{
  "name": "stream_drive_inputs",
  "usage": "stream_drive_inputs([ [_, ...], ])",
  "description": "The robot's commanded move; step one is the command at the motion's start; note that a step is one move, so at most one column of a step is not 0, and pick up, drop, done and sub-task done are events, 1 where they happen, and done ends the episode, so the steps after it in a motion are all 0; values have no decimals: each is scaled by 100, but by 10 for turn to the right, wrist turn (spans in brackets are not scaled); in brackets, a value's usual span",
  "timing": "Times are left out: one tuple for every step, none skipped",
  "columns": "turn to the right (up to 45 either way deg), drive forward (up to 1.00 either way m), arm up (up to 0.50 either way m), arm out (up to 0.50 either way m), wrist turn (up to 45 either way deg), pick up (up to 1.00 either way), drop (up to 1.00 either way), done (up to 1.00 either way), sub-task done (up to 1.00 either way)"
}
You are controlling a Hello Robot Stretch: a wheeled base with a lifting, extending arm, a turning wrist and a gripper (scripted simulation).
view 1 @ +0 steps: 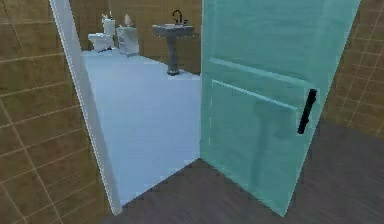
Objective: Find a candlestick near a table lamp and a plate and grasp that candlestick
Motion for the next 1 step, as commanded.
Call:
stream_drive_inputs([
  [0, 100, 0, 0, 0, 0, 0, 0, 0],
])
